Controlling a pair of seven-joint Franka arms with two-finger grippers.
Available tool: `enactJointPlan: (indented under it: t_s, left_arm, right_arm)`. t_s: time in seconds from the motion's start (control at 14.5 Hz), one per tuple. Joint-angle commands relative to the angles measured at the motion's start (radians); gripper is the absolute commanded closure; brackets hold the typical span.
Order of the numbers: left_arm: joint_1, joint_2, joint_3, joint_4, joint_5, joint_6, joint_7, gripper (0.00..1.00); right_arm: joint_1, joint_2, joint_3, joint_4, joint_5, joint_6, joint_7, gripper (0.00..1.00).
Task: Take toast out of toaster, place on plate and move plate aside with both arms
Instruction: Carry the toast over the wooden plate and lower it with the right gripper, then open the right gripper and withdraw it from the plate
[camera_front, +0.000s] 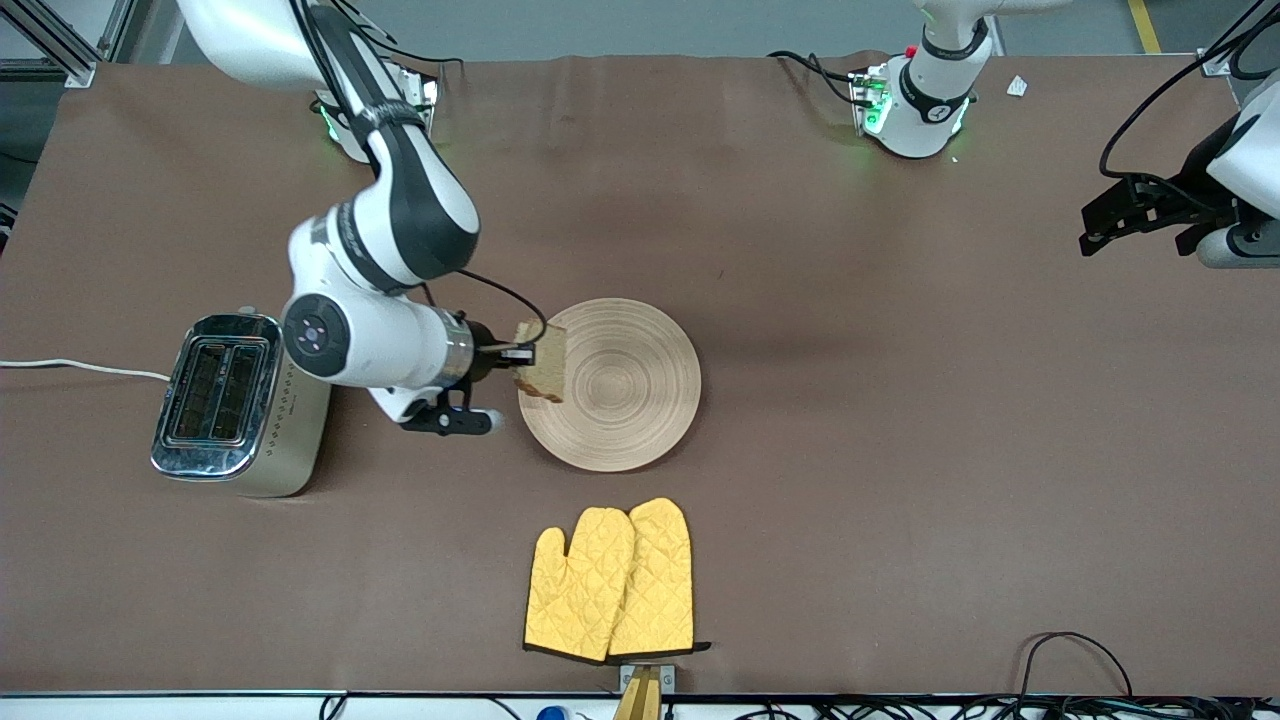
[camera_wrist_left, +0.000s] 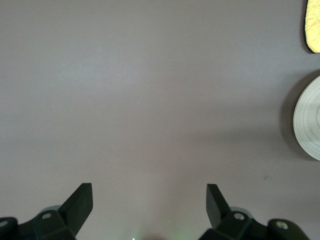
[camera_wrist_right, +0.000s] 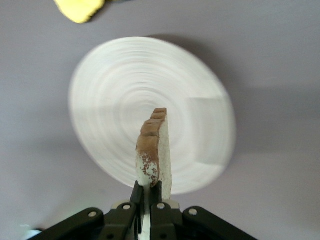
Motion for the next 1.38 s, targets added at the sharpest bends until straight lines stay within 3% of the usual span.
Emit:
enactJointPlan:
  t_s: [0.0,0.07,0.21,0.28,0.34,0.41,0.48,0.55,0.62,0.76,0.83,1.1,1.31]
  left_arm:
    - [0.001,0.013,0.000,0.032,0.004,-0.021,0.001,0.00]
    - [0.001,0.015,0.000,0.032,0.003,-0.019,0.001,0.00]
    - [0.001,0.015,0.000,0.032,0.004,-0.021,0.001,0.00]
    - [0.002,0.015,0.000,0.032,0.004,-0.019,0.002,0.00]
    - [0.002,0.015,0.000,0.032,0.004,-0.019,0.004,0.00]
    - [0.001,0.015,0.000,0.032,0.004,-0.021,0.001,0.00]
    - [-0.001,0.015,0.000,0.032,0.003,-0.021,0.001,0.00]
    - [-0.001,0.015,0.000,0.032,0.003,-0.021,0.001,0.00]
    - [0.002,0.015,0.000,0.032,0.004,-0.021,0.002,0.00]
    - [-0.001,0.015,0.000,0.032,0.004,-0.021,0.001,0.00]
    - [-0.001,0.015,0.000,0.032,0.004,-0.021,0.001,0.00]
    - [-0.001,0.022,0.000,0.032,0.003,-0.021,0.001,0.00]
    - [-0.001,0.047,-0.004,0.032,-0.010,-0.019,0.002,0.00]
  right_arm:
    - [0.027,0.018,-0.009,-0.069,0.194,0.128,0.006,0.91]
    - [0.048,0.036,-0.009,-0.085,0.245,0.174,0.001,0.91]
    - [0.083,0.065,-0.011,-0.094,0.258,0.240,-0.014,0.90]
    - [0.084,0.076,-0.012,-0.094,0.242,0.242,-0.039,0.82]
    - [0.074,0.079,-0.012,-0.094,0.227,0.240,-0.074,0.70]
    - [0.067,0.078,-0.014,-0.094,0.209,0.237,-0.083,0.45]
    - [0.062,0.078,-0.018,-0.094,0.175,0.236,-0.086,0.28]
    - [0.057,0.076,-0.020,-0.093,0.120,0.236,-0.086,0.18]
    - [0.053,0.069,-0.026,-0.088,0.041,0.233,-0.088,0.00]
    - [0.042,0.044,-0.034,-0.067,-0.124,0.187,-0.088,0.00]
    - [0.012,0.027,-0.041,-0.045,-0.161,0.138,-0.089,0.00]
    - [-0.134,-0.017,-0.044,0.015,-0.169,-0.051,-0.100,0.00]
    - [-0.232,-0.068,-0.049,0.013,-0.277,-0.112,-0.204,0.00]
